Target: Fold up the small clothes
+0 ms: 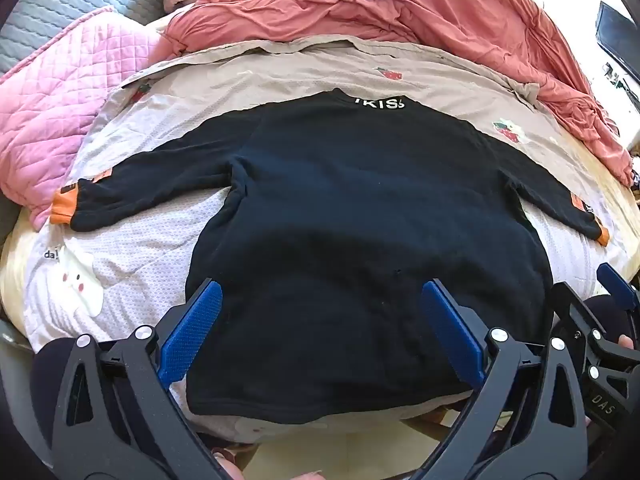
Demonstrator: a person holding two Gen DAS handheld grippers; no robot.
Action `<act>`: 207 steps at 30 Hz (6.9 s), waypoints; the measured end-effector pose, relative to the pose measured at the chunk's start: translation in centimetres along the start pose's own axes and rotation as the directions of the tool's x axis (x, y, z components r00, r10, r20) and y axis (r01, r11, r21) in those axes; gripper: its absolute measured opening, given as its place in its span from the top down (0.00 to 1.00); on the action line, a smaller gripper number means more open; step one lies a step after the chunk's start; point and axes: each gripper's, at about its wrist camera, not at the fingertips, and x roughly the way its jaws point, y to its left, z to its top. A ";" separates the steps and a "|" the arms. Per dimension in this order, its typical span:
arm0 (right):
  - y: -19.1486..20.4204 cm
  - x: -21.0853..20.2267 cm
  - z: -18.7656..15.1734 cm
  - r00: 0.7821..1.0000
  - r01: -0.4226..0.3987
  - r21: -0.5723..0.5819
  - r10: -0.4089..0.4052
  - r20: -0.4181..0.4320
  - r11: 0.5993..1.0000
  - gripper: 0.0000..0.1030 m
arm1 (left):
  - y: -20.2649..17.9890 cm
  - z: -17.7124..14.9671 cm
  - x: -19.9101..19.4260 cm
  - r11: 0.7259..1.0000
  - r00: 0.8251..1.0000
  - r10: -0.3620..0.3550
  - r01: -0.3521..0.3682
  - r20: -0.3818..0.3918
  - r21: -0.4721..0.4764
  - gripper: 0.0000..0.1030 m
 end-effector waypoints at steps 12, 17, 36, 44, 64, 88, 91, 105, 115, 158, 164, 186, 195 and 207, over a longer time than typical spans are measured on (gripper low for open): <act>0.3 0.1 -0.1 1.000 0.012 -0.006 -0.012 -0.001 1.000 0.04 | -1.0 0.1 -0.2 1.000 1.000 0.011 -0.011 -0.012 0.000 0.08; 0.1 0.1 -0.4 1.000 0.009 -0.007 -0.009 -0.003 1.000 0.04 | -0.2 -0.1 0.0 1.000 1.000 -0.009 0.010 -0.006 0.009 0.08; 0.1 0.2 -0.1 1.000 0.012 -0.009 -0.012 -0.006 1.000 0.04 | -0.1 0.0 -0.1 1.000 1.000 -0.006 0.006 -0.012 0.007 0.08; 0.1 0.2 -0.1 1.000 0.011 -0.009 -0.011 -0.008 1.000 0.04 | -0.1 0.0 -0.1 1.000 1.000 -0.005 0.005 -0.010 0.005 0.08; -0.1 0.2 -0.2 1.000 0.013 -0.004 -0.013 -0.009 1.000 0.04 | -0.1 0.0 0.0 1.000 1.000 -0.002 0.002 -0.010 0.007 0.08; -1.5 0.6 0.4 1.000 0.017 0.049 -0.017 -0.019 0.999 0.04 | -0.2 0.5 0.9 1.000 1.000 0.008 -0.008 -0.008 0.008 0.08; -2.2 1.0 1.0 1.000 0.024 0.070 -0.023 -0.021 0.997 0.04 | -0.6 1.4 1.3 1.000 1.000 0.014 -0.014 -0.005 0.018 0.08; -6.7 4.7 7.9 0.995 0.096 0.130 -0.097 -0.003 0.987 0.04 | -3.2 6.2 4.1 0.999 1.000 0.021 -0.020 -0.011 0.044 0.08; -8.8 8.7 11.4 0.986 0.165 0.206 -0.165 -0.015 0.965 0.04 | -4.6 9.8 6.2 0.999 1.000 0.029 -0.029 -0.008 0.043 0.08; -36.0 13.0 3.8 0.805 0.584 0.628 -0.466 -0.367 0.514 0.18 | -14.0 10.7 18.3 0.984 0.998 0.003 0.008 -0.062 0.180 0.08; -36.0 13.4 3.7 0.810 0.581 0.622 -0.447 -0.380 0.525 0.66 | -13.9 9.7 20.4 0.981 0.994 0.048 -0.029 -0.098 0.189 0.08; -34.2 11.2 6.0 0.854 0.474 0.668 -0.486 -0.188 0.574 0.75 | -8.7 10.7 18.1 0.999 0.997 -0.035 0.035 -0.075 0.002 0.08; -36.7 13.3 2.6 0.855 0.506 0.714 -0.388 -0.344 0.483 0.46 | -11.2 11.4 18.2 0.996 0.997 -0.043 0.047 -0.069 0.069 0.08; -34.1 10.7 5.2 0.893 0.394 0.705 -0.427 -0.141 0.590 0.83 | -13.3 10.2 19.9 0.990 0.993 -0.030 0.045 -0.111 0.133 0.08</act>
